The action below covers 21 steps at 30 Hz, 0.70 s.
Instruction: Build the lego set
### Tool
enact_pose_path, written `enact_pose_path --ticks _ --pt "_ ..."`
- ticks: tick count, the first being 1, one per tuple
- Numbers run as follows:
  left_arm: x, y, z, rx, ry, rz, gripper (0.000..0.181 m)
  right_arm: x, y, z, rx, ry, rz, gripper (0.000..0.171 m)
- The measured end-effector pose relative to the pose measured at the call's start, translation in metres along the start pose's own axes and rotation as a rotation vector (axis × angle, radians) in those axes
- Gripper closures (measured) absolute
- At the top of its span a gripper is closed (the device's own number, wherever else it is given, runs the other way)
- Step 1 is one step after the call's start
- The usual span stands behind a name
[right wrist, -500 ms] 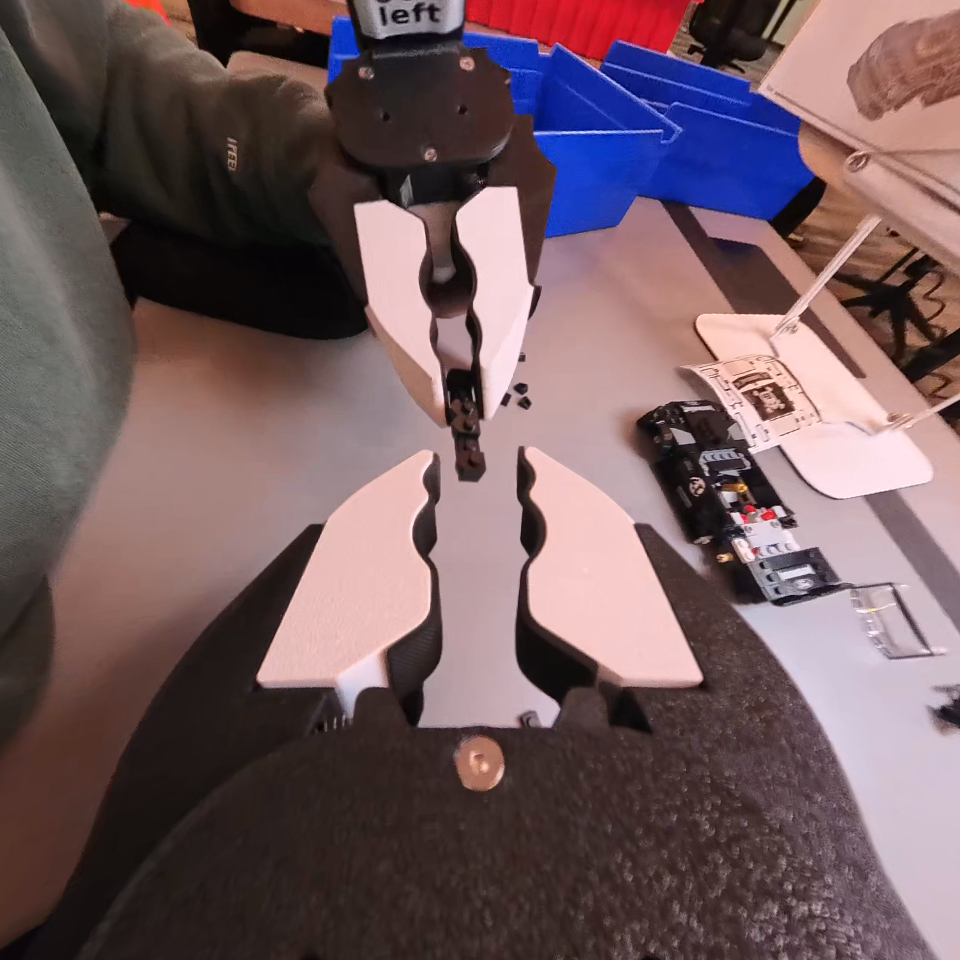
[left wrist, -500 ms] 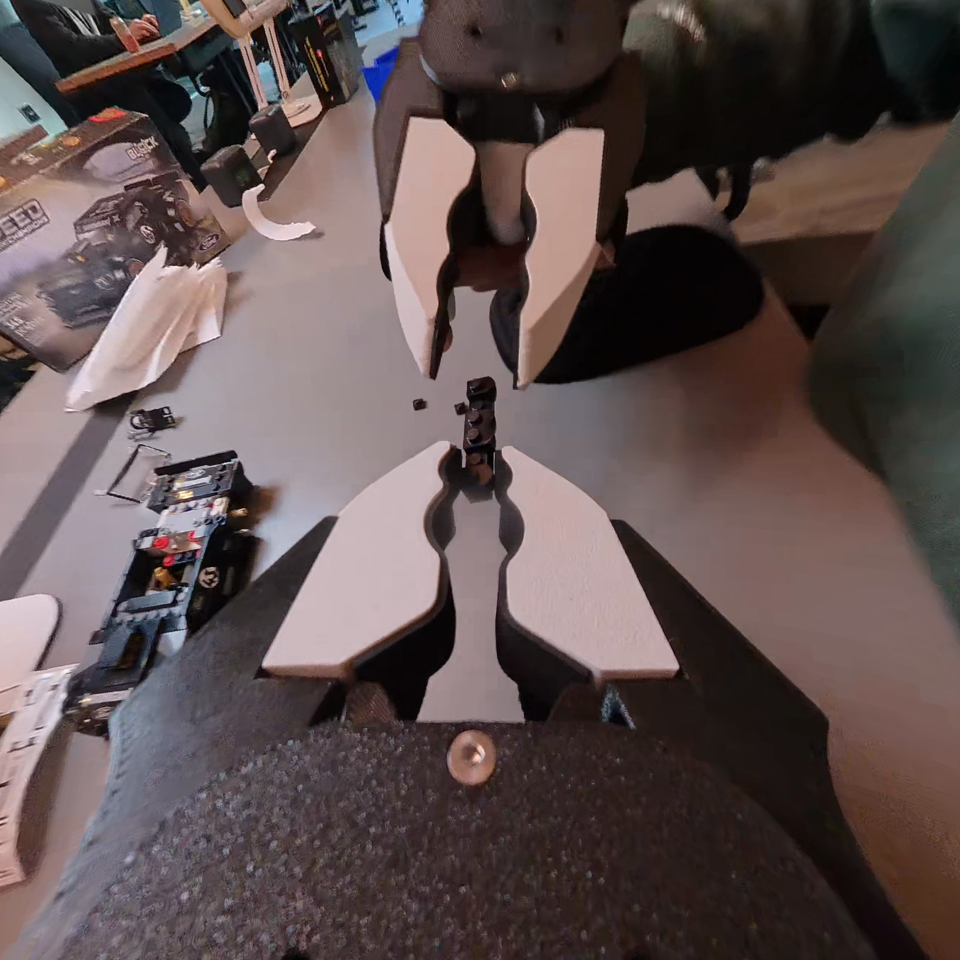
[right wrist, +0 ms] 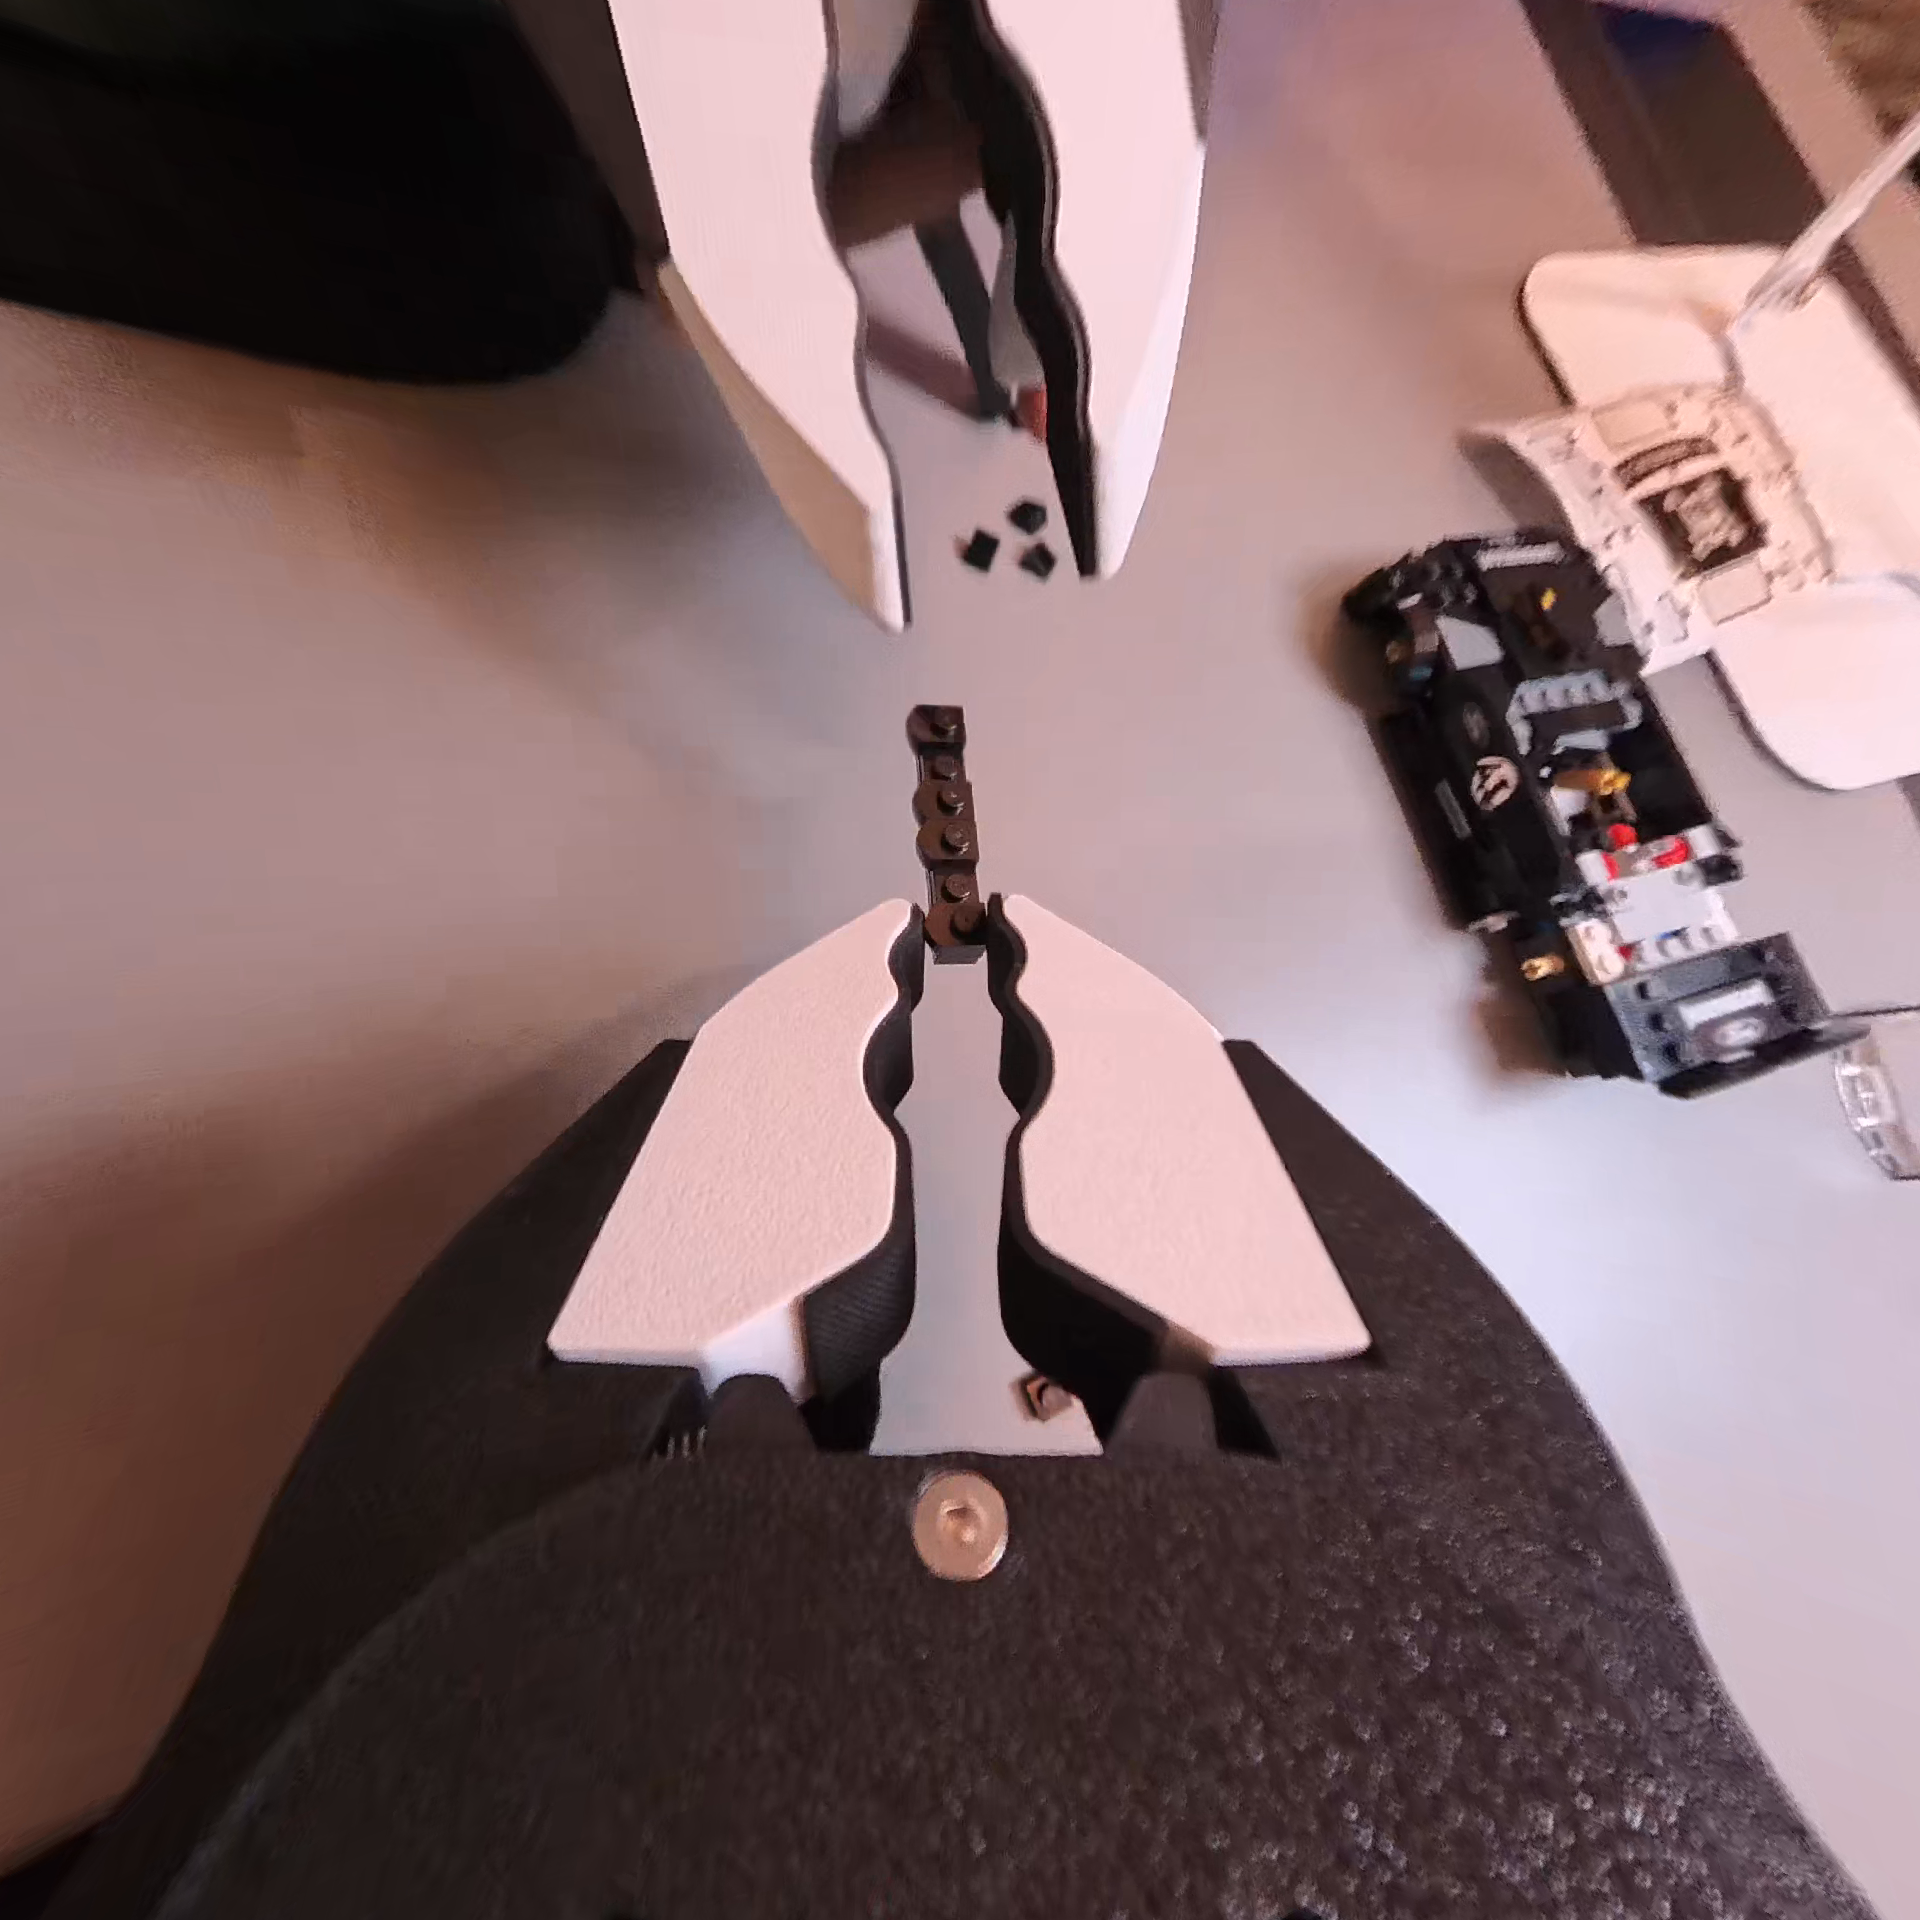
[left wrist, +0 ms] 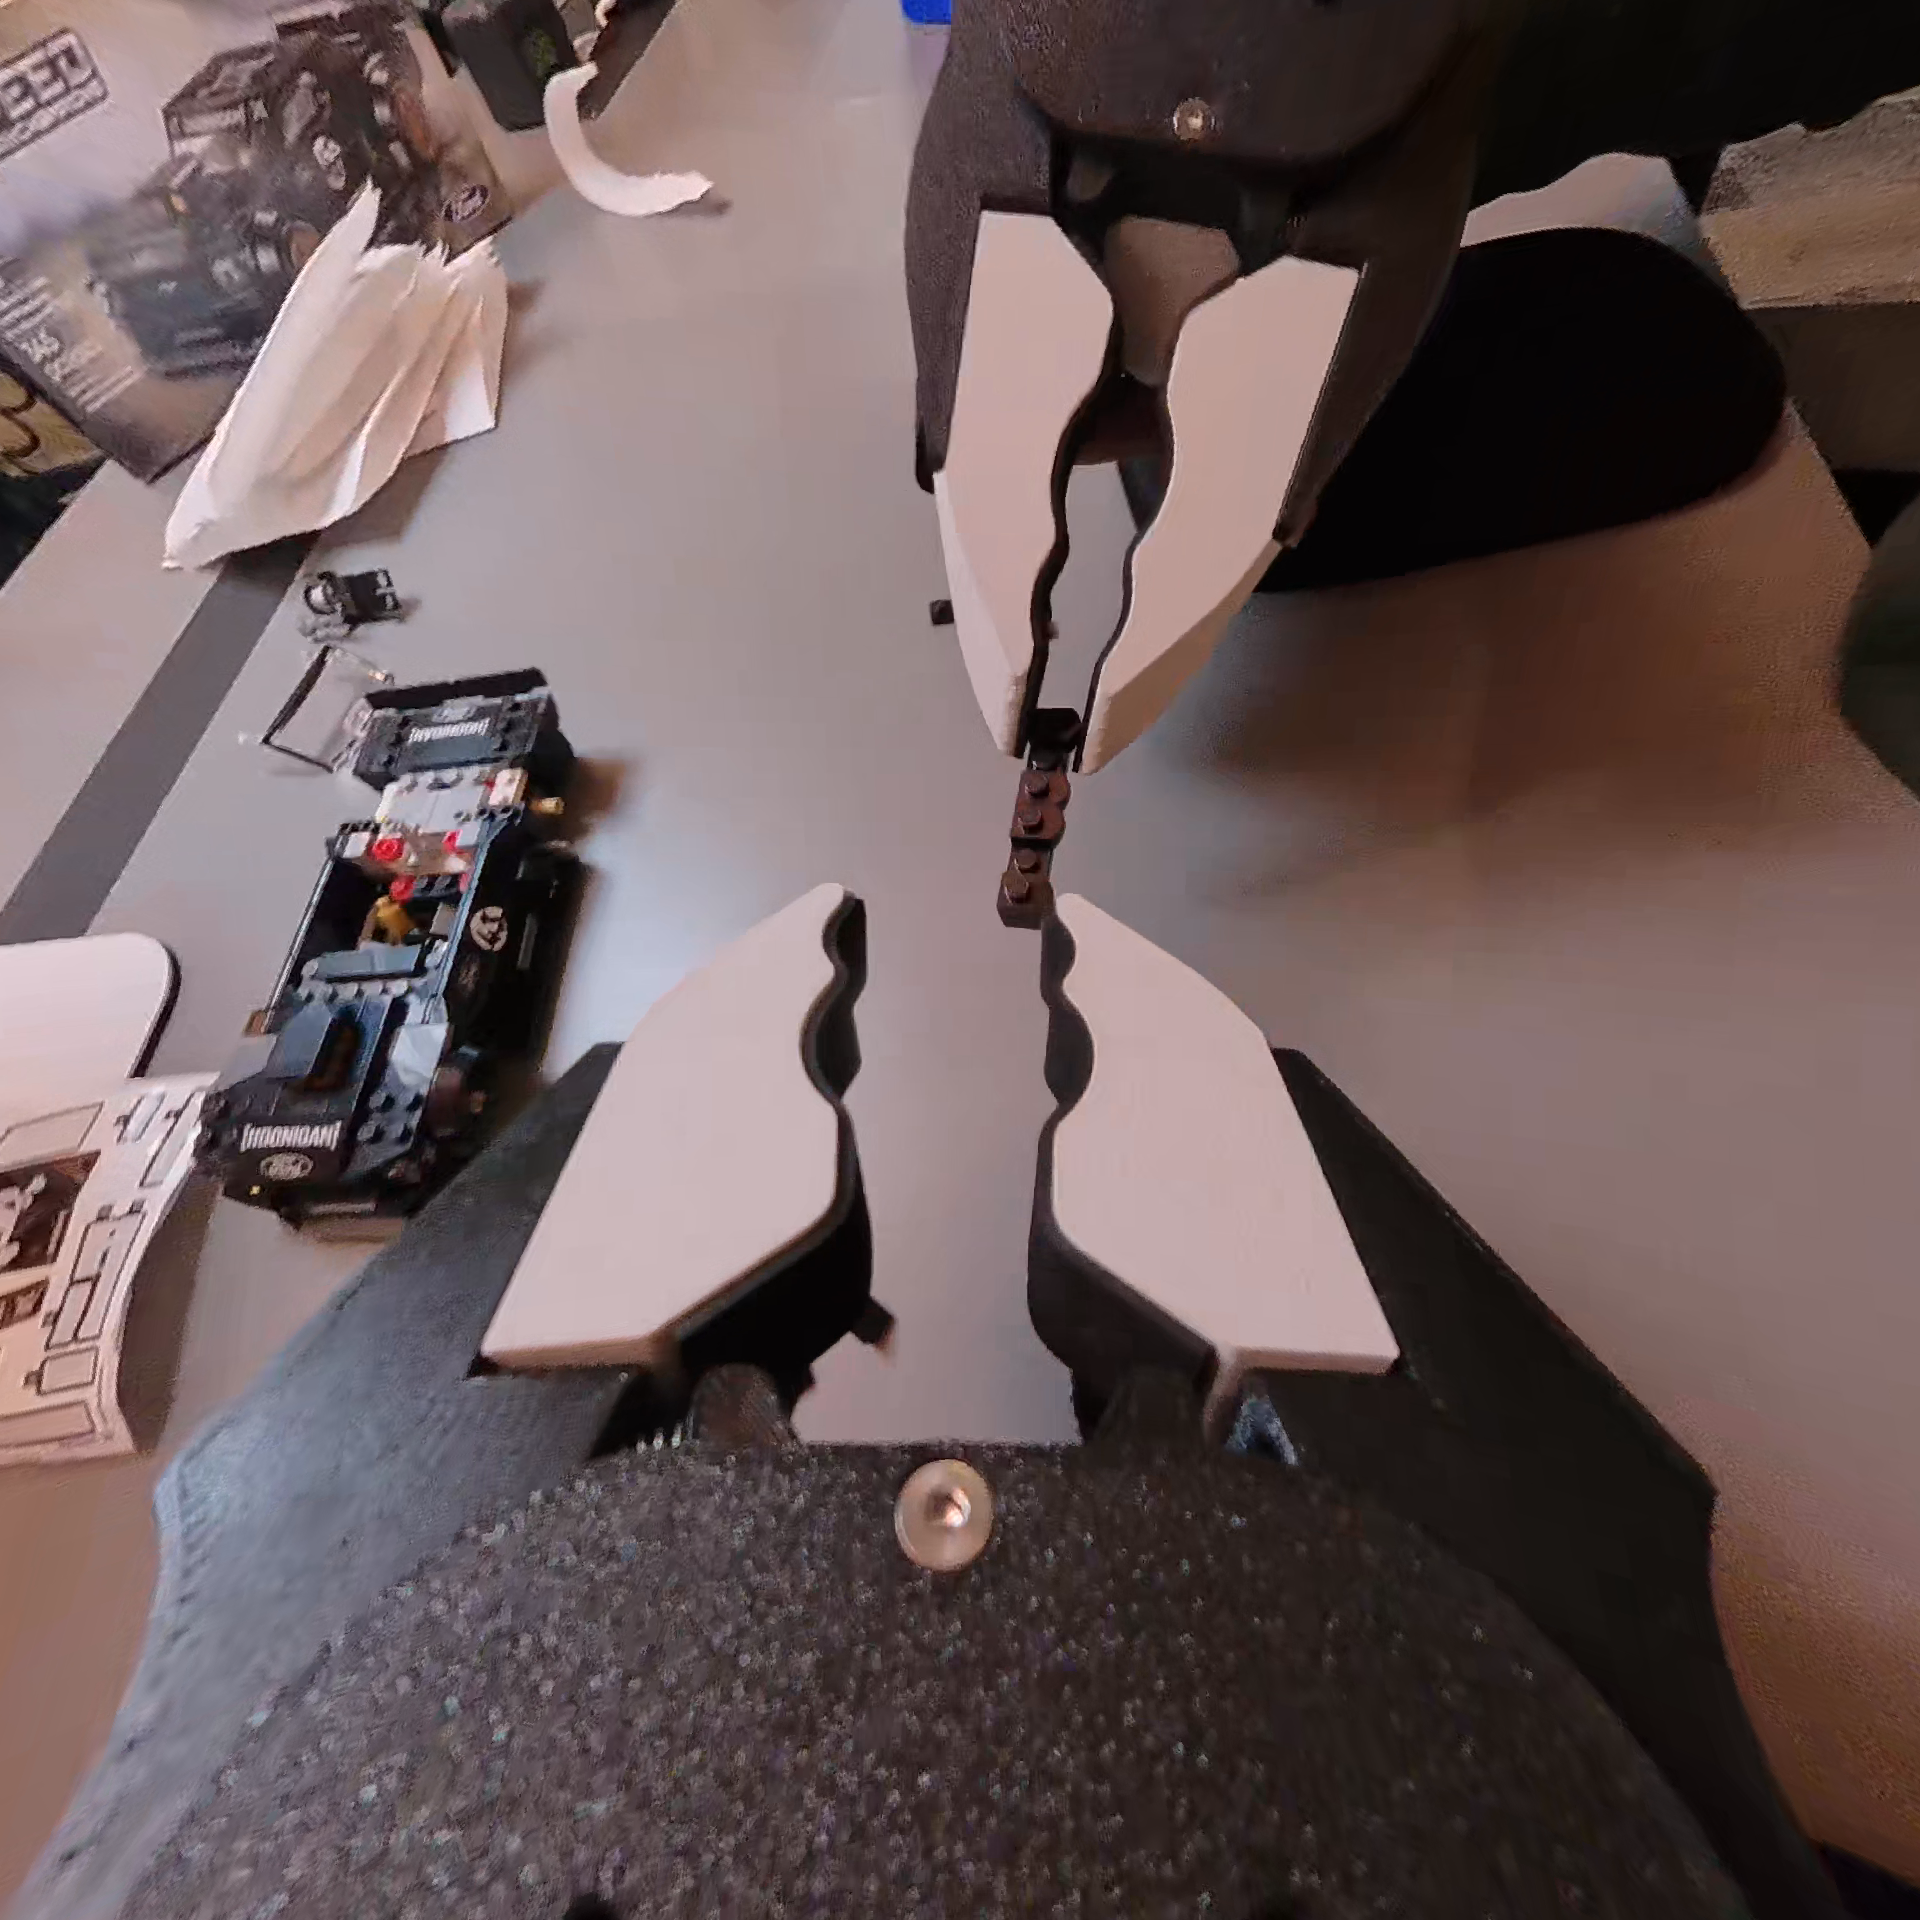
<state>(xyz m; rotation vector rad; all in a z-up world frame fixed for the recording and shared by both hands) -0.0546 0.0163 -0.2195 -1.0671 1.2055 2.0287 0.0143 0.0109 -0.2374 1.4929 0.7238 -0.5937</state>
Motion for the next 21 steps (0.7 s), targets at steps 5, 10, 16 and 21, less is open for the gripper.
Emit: enact_pose_path --ticks 5,10,16,21 --pt "0.026 -0.007 0.007 -0.035 -0.015 0.141 0.153 0.020 -0.021 -0.009 -0.015 -0.050 0.165 0.160" --pt "0.034 -0.002 0.024 -0.061 0.116 0.167 0.153 0.031 -0.029 -0.019 0.005 -0.065 0.264 0.159" --pt "0.031 0.010 0.046 -0.149 0.177 0.117 0.154 0.017 -0.007 -0.033 0.045 -0.109 0.121 0.139" --pt "0.020 0.014 0.054 -0.194 0.216 0.021 0.167 0.005 0.046 -0.057 0.186 -0.237 -0.183 0.134"
Point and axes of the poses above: each gripper's, where its closed fingertips meet, y back along the fingers, x out of its underside, z = x × y across the jaws, the point moved 2 cm from there along y, back along the fingers, and after that the axes turned 12 degrees about -x, right-handed, at the moved point
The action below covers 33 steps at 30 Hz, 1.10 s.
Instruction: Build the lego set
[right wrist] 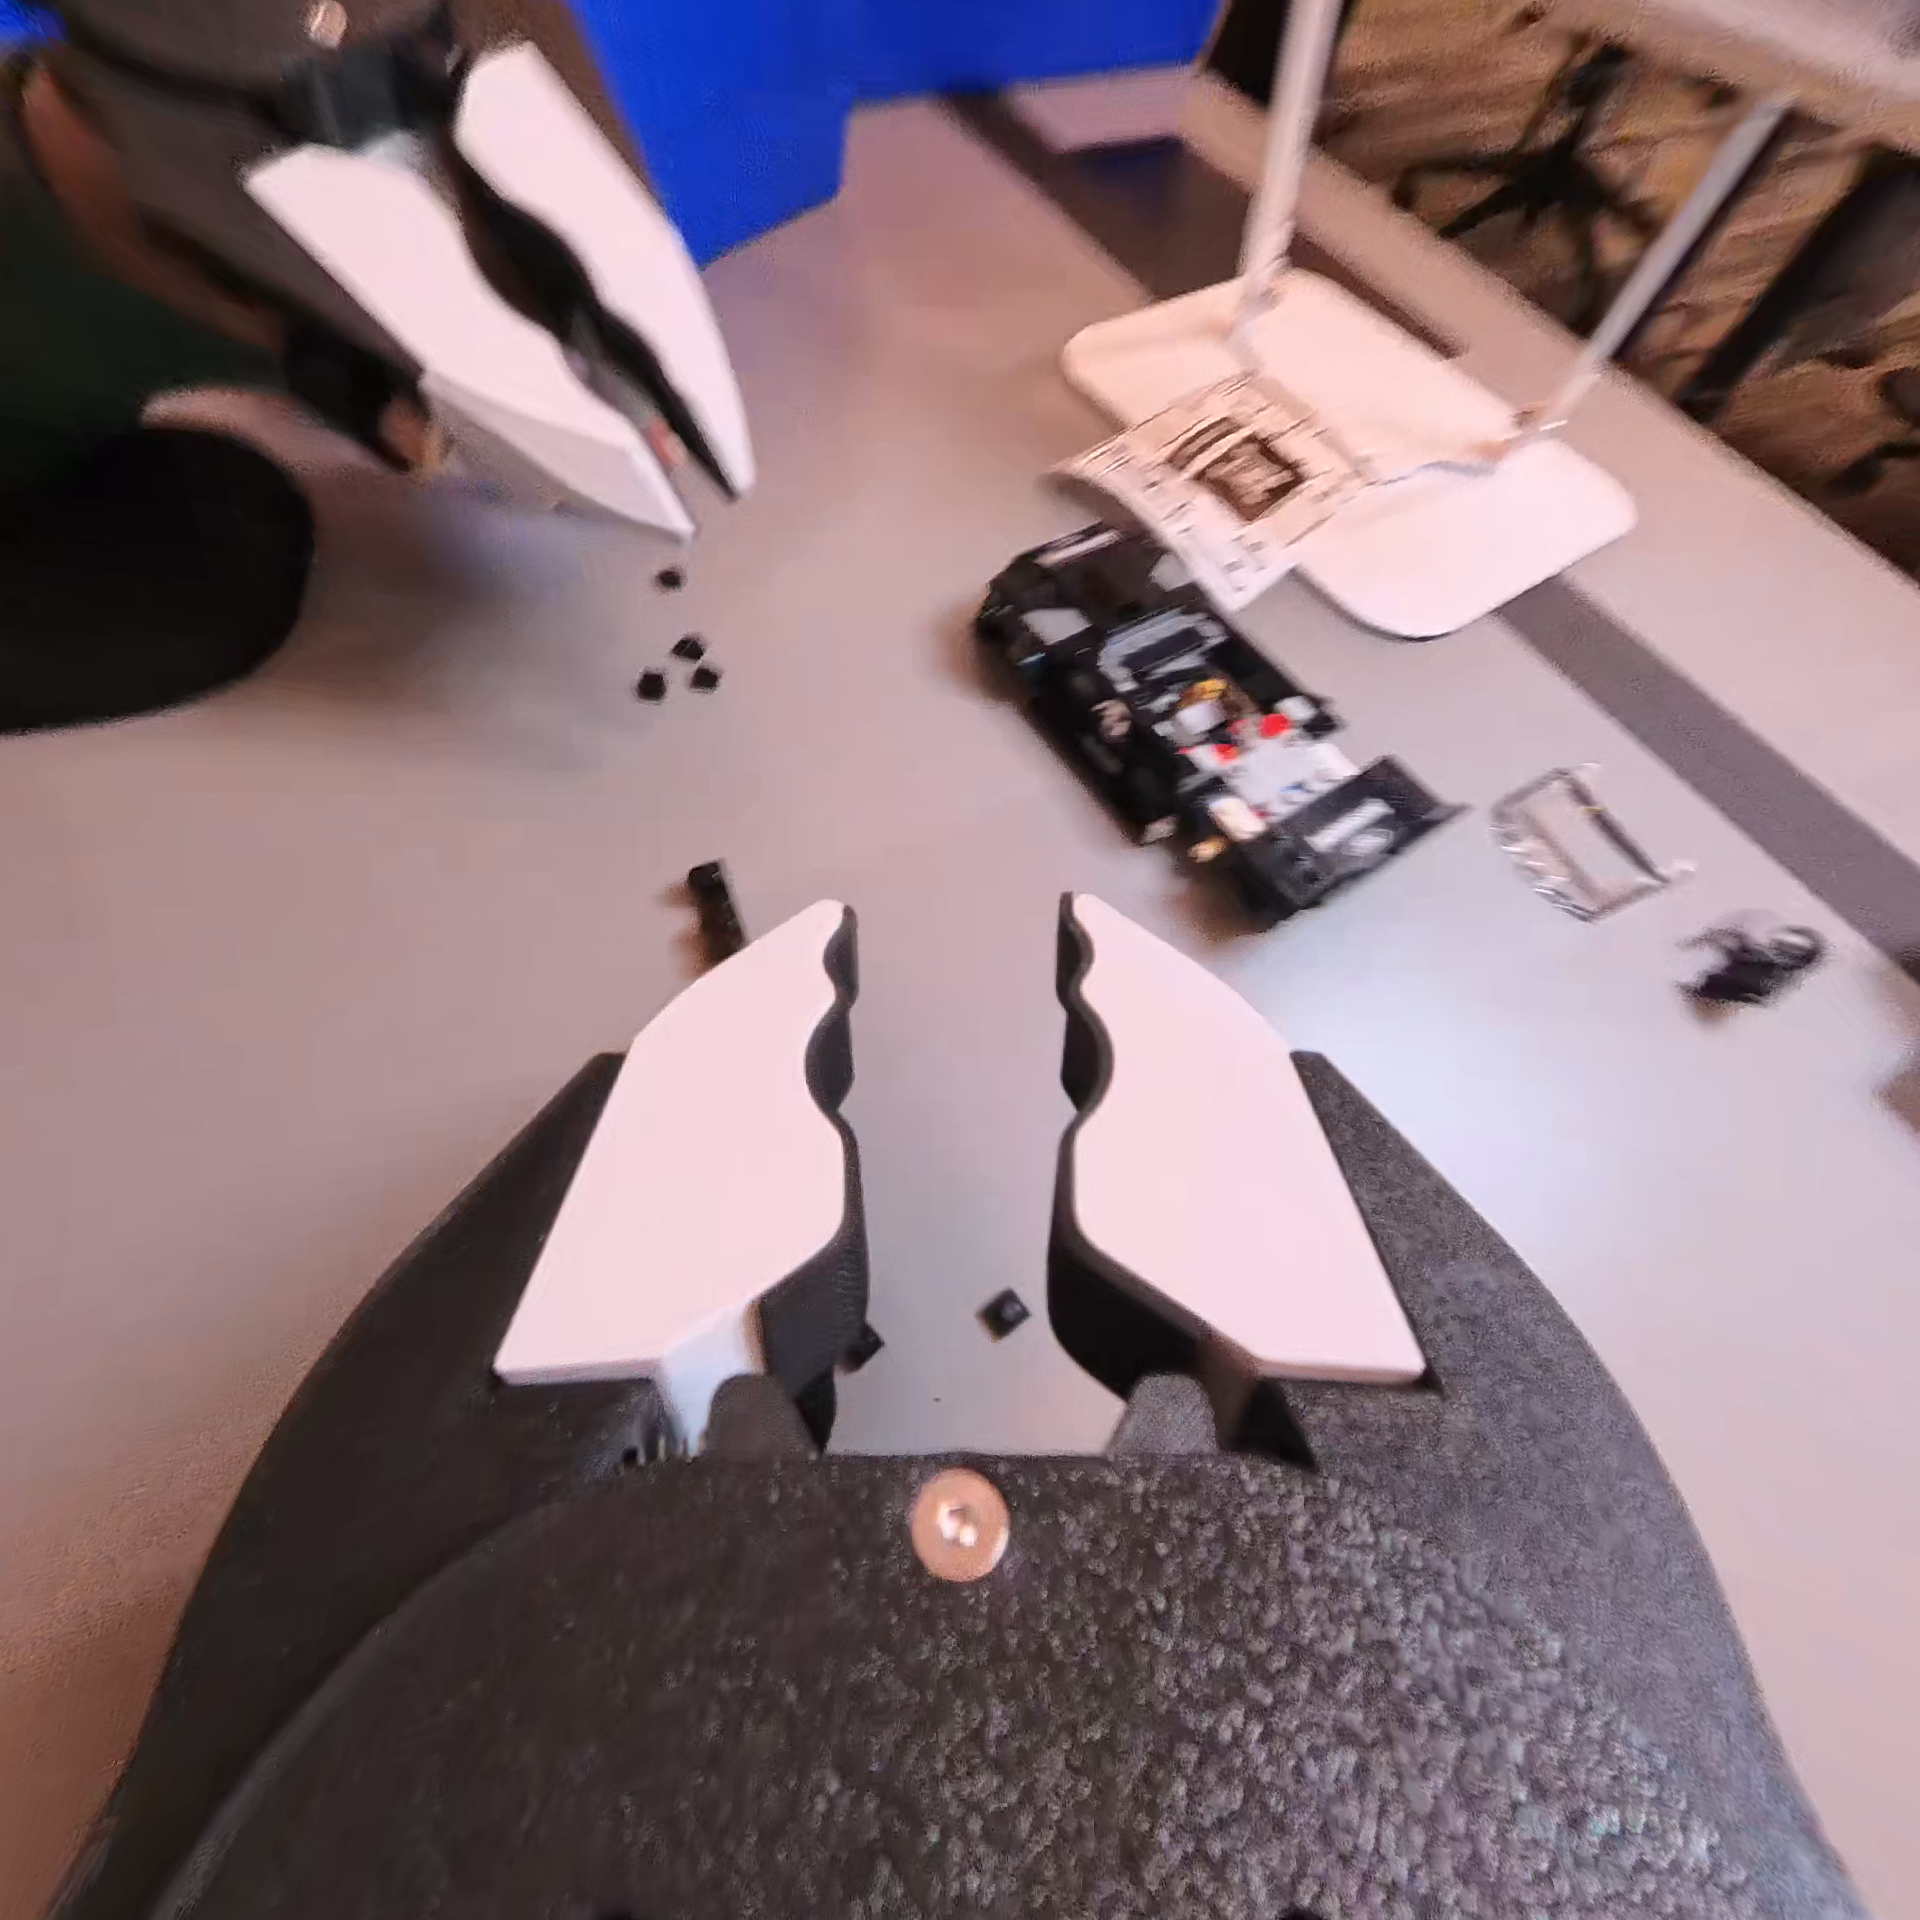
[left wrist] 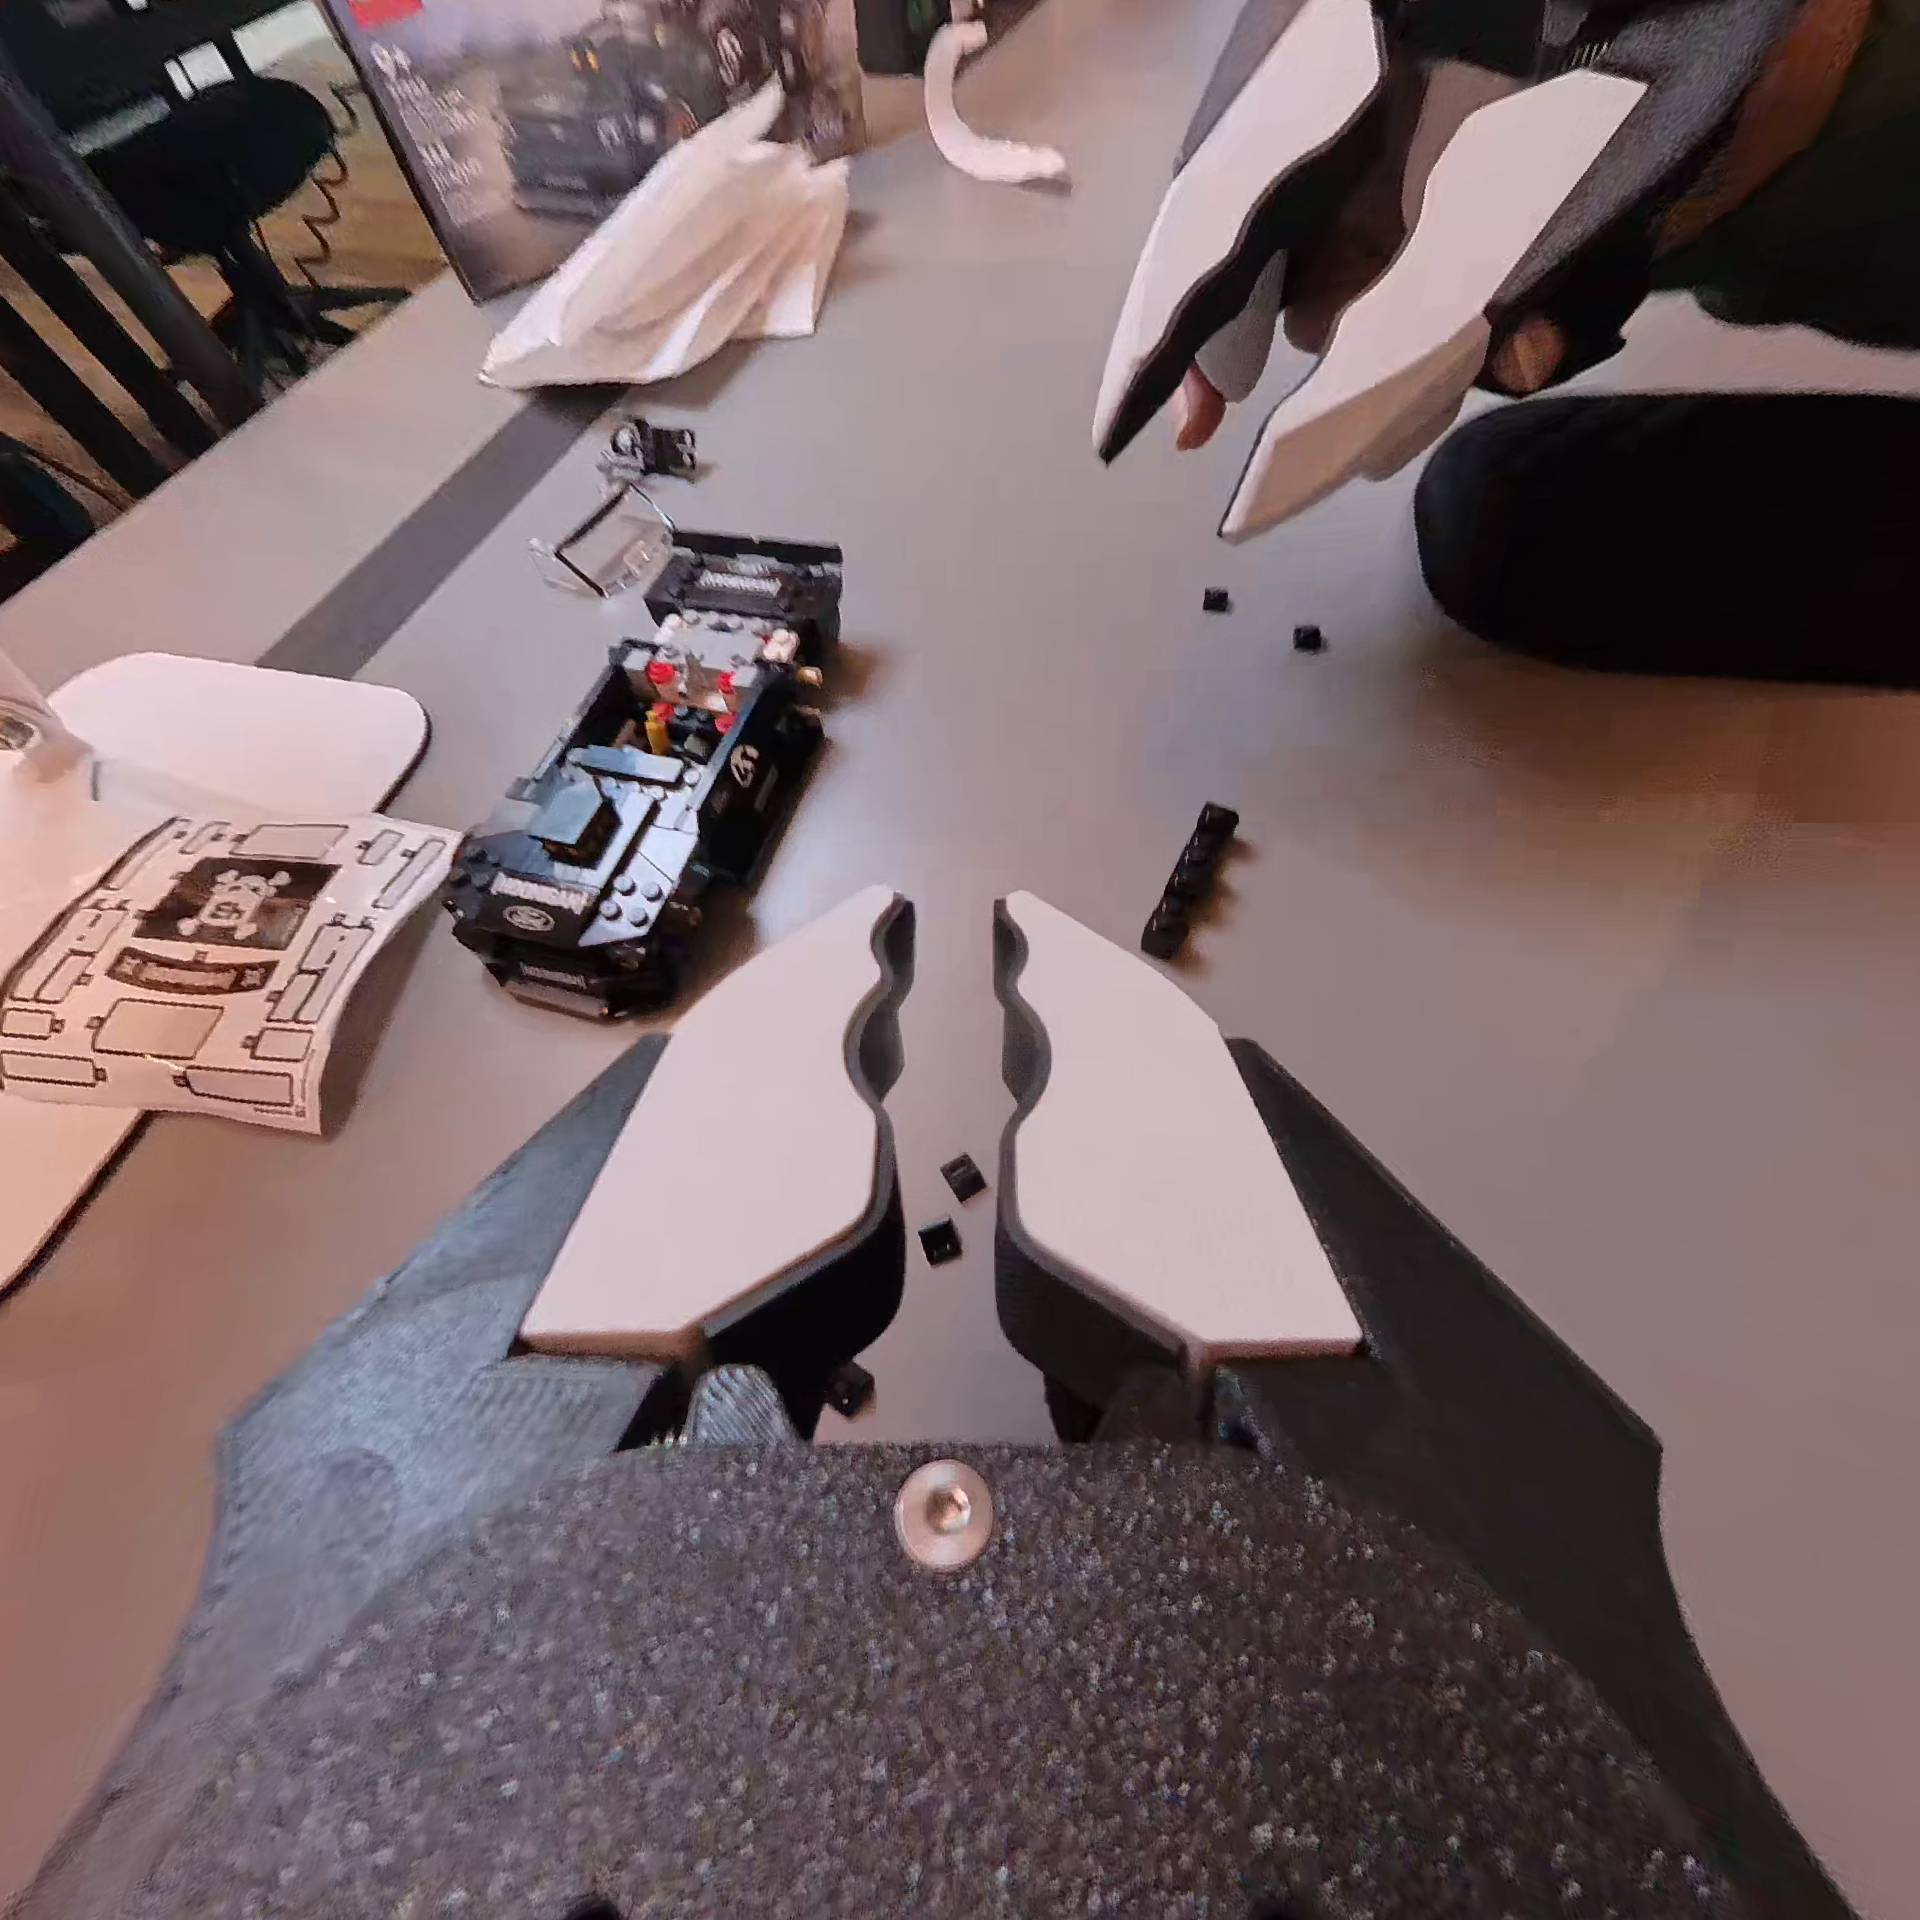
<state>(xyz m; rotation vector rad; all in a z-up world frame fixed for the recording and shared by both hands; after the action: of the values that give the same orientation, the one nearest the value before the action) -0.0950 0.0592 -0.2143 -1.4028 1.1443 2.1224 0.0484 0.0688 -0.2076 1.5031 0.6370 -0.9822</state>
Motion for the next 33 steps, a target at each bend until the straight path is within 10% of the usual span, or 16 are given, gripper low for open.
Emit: enact_pose_path --ticks 6,10,15,33 --pt "-0.021 0.011 0.018 -0.078 0.107 -0.184 0.180 -0.005 0.035 -0.020 0.259 -0.018 -0.223 0.131" --pt "-0.027 0.019 0.035 -0.169 0.166 -0.257 0.181 -0.010 0.053 -0.024 0.402 0.007 -0.335 0.171" --pt "-0.030 0.029 0.058 -0.338 0.201 -0.334 0.180 -0.009 0.075 -0.030 0.562 0.060 -0.437 0.171" --pt "-0.020 0.032 0.081 -0.564 0.205 -0.395 0.181 -0.012 0.079 -0.031 0.580 0.103 -0.491 0.171"
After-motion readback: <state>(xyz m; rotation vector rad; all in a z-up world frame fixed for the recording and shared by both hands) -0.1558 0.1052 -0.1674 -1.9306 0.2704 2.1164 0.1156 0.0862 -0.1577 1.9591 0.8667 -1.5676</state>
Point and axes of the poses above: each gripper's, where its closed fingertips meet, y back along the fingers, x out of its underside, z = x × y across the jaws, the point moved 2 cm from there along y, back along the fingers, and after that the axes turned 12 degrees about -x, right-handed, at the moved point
